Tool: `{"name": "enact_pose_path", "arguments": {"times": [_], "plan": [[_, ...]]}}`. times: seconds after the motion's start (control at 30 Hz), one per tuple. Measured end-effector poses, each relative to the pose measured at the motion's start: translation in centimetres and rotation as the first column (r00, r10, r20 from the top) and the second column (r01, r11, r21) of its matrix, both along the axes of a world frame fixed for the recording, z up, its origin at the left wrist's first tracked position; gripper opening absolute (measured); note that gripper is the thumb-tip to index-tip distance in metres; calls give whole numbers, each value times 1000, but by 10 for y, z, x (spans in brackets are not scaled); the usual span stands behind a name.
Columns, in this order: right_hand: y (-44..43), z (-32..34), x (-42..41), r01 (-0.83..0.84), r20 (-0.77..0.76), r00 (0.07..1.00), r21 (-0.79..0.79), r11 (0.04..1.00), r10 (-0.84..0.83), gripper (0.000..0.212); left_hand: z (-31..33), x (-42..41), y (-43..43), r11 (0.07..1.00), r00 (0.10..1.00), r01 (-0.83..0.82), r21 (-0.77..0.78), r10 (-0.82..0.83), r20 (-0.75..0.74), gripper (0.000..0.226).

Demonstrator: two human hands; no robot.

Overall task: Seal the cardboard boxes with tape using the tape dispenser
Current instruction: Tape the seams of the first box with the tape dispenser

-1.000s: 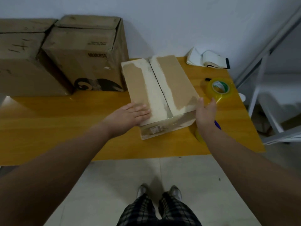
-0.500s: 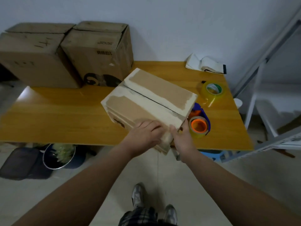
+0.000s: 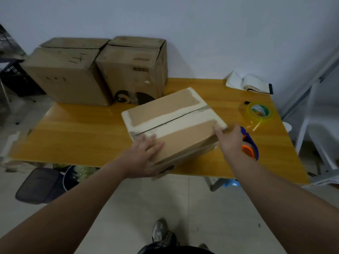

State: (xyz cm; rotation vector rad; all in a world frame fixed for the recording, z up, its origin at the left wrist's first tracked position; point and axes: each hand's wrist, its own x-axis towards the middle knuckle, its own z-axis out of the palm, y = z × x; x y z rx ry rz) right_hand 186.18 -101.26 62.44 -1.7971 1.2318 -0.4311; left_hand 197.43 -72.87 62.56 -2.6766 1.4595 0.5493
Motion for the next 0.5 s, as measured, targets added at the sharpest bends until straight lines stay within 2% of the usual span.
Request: {"name": "enact_pose_path", "arguments": {"times": [0.07, 0.1, 0.13, 0.17, 0.23, 0.37, 0.43, 0.5], "plan": [[23, -7, 4, 45, 164, 983, 236, 971, -86, 80, 1, 2, -6, 995, 996, 84, -61, -84, 2, 96], [38, -12, 7, 6, 221, 970, 376, 927, -96, 76, 2, 4, -10, 989, 992, 127, -73, -128, -14, 96], [51, -16, 10, -40, 248, 965, 464, 885, -87, 72, 2, 5, -13, 983, 985, 169, -70, -172, -29, 96], [61, -20, 12, -61, 249, 966, 488, 871, -71, 75, 2, 6, -17, 977, 977, 207, -54, -210, -37, 97], [65, -23, 14, -31, 248, 964, 457, 889, -94, 83, 3, 10, -23, 963, 964, 266, -52, -266, -5, 91], [42, -16, 17, 59, 260, 957, 261, 964, -129, 68, 8, 23, -34, 915, 900, 373, -151, -318, 298, 59], [29, -13, 17, 67, 219, 971, 142, 988, -98, 62, 1, 31, -40, 901, 877, 411, -137, -351, 328, 61], [16, -10, 18, -1, 151, 988, 56, 998, -7, 58, -11, 31, -50, 899, 883, 421, -119, -377, 280, 57]]}}
